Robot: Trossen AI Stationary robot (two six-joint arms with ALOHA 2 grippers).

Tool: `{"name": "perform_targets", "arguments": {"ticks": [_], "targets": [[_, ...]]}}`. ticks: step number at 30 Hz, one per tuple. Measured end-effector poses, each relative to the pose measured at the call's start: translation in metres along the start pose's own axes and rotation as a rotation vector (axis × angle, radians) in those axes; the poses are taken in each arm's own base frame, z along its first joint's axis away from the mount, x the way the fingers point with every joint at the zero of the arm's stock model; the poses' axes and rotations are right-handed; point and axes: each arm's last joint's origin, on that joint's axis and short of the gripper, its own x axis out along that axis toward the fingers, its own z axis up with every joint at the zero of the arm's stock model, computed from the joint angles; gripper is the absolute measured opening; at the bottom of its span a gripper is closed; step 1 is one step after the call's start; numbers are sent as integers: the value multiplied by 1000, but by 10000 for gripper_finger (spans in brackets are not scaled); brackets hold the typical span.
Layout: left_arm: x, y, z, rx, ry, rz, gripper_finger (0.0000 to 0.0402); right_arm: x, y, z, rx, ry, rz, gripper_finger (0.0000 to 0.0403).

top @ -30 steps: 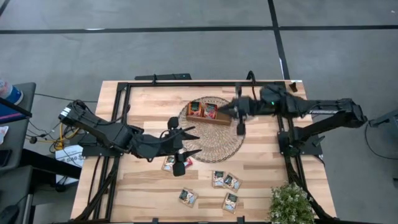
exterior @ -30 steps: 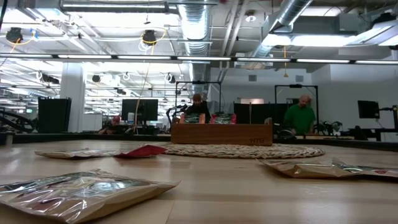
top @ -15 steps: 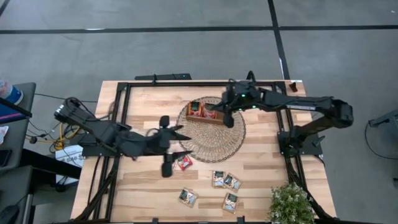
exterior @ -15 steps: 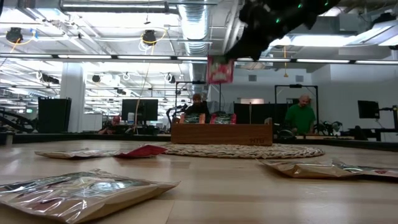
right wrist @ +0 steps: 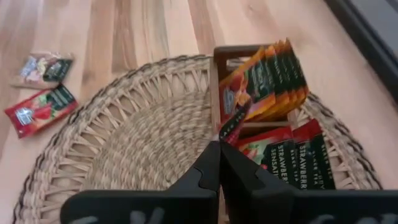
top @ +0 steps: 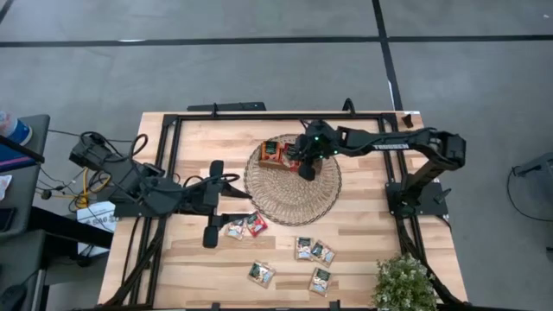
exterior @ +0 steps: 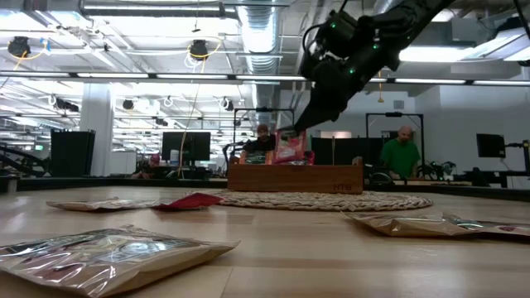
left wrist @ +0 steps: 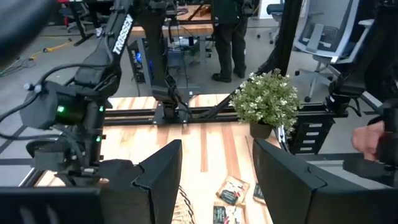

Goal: Pick & Place Tea
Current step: Put the red tea bag into the middle section of the wooden organizer

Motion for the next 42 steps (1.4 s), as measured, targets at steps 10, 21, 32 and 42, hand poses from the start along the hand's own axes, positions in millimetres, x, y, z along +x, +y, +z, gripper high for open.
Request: {"name": "perform_targets", "arguments": {"ticks": [10, 21, 32, 42], "targets": [[-1, -1, -1, 6, 5, -4, 190, -2, -14, -1, 19, -9, -41, 0], [-1, -1, -1, 8, 9, -4, 190, -2, -27, -7, 47, 23, -108, 0], [-1, -1, -1, 5, 9, -4, 190, -2, -30, -7, 52, 24, -138, 0], [0, -1, -3, 14, 24, -3, 190, 0, -20, -7, 52, 46, -111, 2]]}}
